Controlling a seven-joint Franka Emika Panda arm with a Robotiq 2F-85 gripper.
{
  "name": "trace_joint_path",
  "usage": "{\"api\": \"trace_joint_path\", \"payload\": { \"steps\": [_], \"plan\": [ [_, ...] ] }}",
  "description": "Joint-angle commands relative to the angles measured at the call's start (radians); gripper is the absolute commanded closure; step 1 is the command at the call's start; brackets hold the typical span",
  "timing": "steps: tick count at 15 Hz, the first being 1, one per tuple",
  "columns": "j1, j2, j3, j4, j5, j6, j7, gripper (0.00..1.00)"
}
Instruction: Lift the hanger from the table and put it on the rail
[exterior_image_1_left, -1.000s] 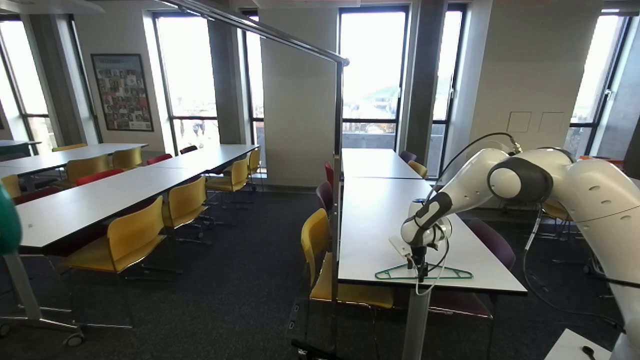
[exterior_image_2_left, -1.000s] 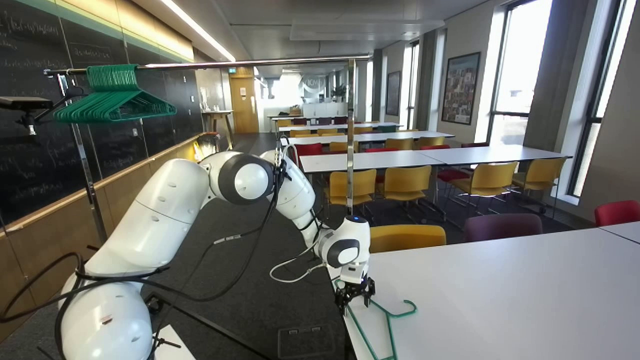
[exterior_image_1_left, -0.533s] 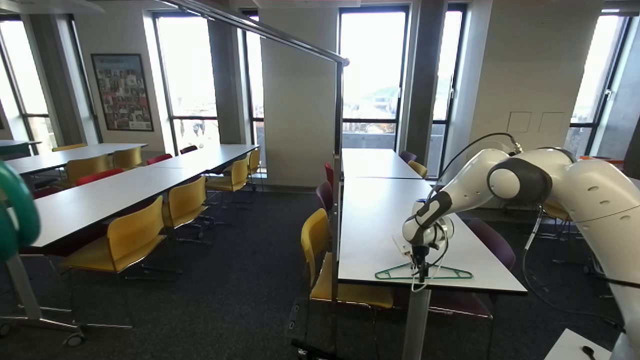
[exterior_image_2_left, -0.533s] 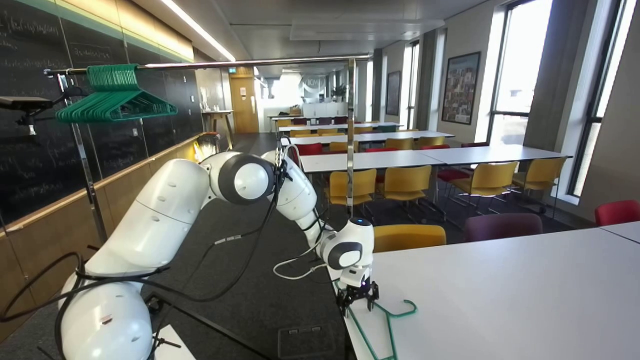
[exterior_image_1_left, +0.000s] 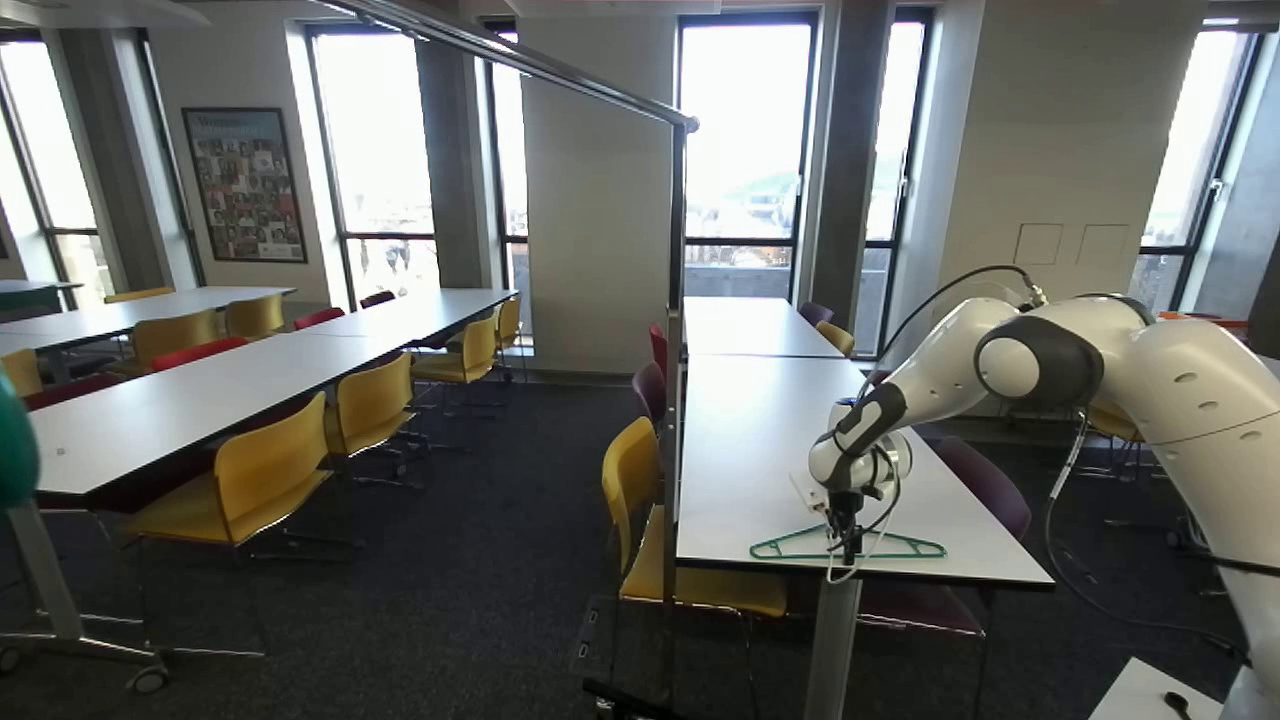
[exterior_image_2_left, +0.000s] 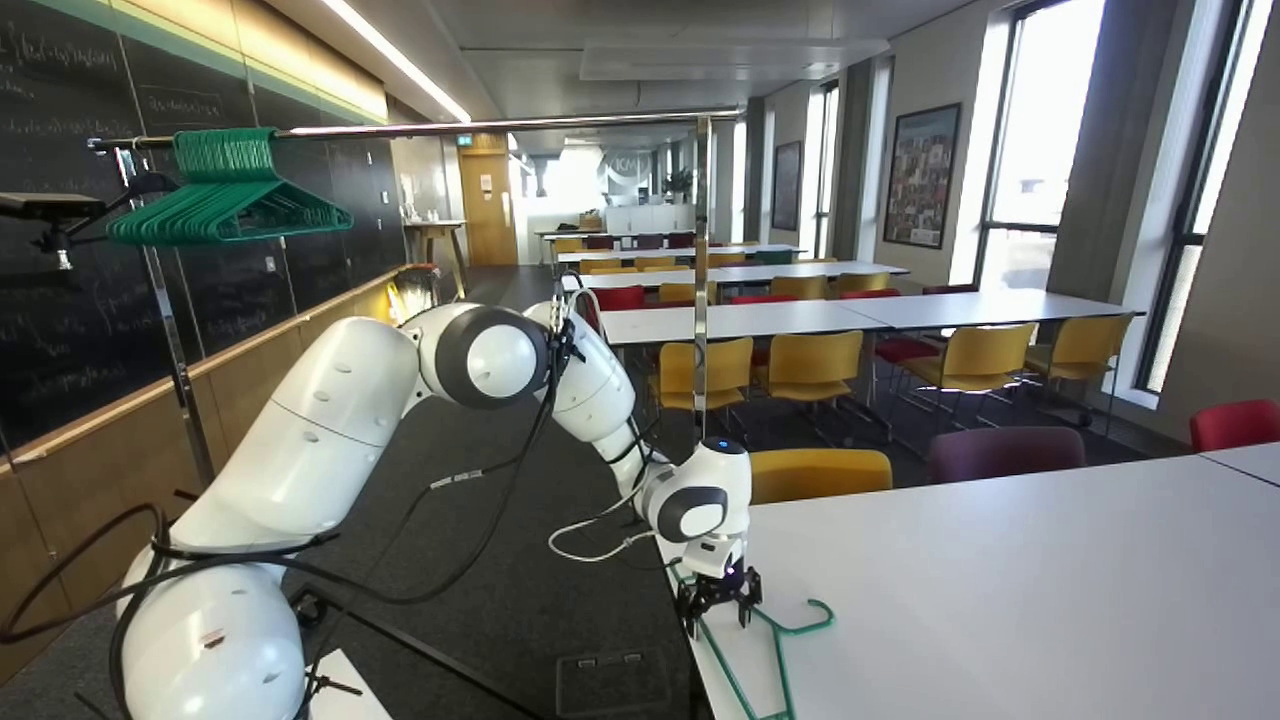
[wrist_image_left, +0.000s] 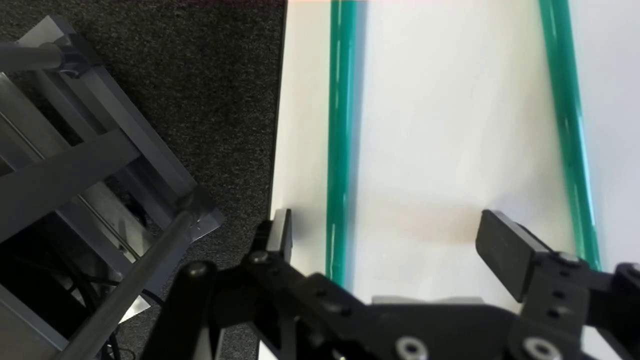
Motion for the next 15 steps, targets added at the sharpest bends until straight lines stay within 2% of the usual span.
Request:
{"api": "trace_joint_path", "payload": {
  "steps": [1, 2, 3, 5, 6, 8, 9, 12, 15],
  "plan": [
    [0.023, -0.039, -0.013, -0.064, -0.001, 0.034, 0.009, 0.00],
    [0.024, -0.041, -0.012, -0.068, -0.001, 0.035, 0.007, 0.02],
    [0.026, -0.042, -0.012, -0.070, -0.003, 0.033, 0.008, 0.14],
    [0.030, -0.042, -0.014, -0.070, -0.003, 0.030, 0.009, 0.17],
    [0.032, -0.044, -0.015, -0.071, -0.003, 0.030, 0.011, 0.23],
    [0.032, -0.047, -0.015, -0.071, -0.002, 0.028, 0.010, 0.22],
    [0.032, -0.048, -0.015, -0.071, -0.002, 0.027, 0.010, 0.26],
    [0.032, -0.052, -0.017, -0.073, -0.002, 0.029, 0.010, 0.24],
    [0.032, -0.056, -0.019, -0.074, -0.002, 0.029, 0.012, 0.35]
  ]
}}
